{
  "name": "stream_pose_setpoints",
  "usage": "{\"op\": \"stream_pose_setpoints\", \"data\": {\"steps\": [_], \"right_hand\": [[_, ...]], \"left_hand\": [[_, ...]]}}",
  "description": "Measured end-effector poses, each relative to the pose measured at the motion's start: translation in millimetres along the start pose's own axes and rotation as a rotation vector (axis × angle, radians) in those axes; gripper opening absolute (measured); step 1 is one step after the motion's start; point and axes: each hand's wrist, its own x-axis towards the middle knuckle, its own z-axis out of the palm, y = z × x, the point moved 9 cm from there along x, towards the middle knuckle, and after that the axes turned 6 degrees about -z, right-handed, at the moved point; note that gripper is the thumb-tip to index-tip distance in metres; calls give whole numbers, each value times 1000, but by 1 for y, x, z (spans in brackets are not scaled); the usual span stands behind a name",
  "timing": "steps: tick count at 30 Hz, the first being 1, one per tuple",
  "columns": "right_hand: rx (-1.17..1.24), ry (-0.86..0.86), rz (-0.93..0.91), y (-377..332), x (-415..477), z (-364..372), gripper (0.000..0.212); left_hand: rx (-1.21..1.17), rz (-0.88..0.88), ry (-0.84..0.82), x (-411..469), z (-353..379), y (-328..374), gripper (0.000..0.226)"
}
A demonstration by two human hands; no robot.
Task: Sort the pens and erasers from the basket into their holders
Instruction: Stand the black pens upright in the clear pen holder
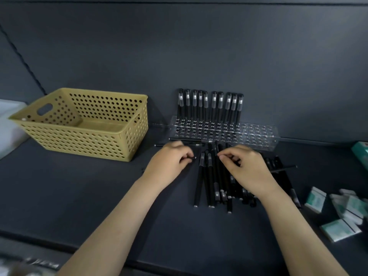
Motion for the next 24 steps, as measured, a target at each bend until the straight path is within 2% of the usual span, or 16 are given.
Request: {"op": "stream_pose_setpoints", "data": {"steps": [3,7,14,17,20,24], "right_hand": [[-7,22,-20,0,0,-3,10],[-27,17,-50,0,0,-2,9],[-85,-4,-92,-1,4,1,9],[-99,-7,-95,-1,5,1,10],[-110,-9,-100,-2,5,2,10],[-115,-12,-99,-3,4,2,10]], "left_hand": [[95,51,43,13,6,5,32],[177,1,46,12,8,-16,48],[330,-130,45,15,6,-31,52],[386,-148,71,13,3,-32,46],[374,-152,96,9,-1,-32,41],[330,-211,5,4,1,-35,40]]}}
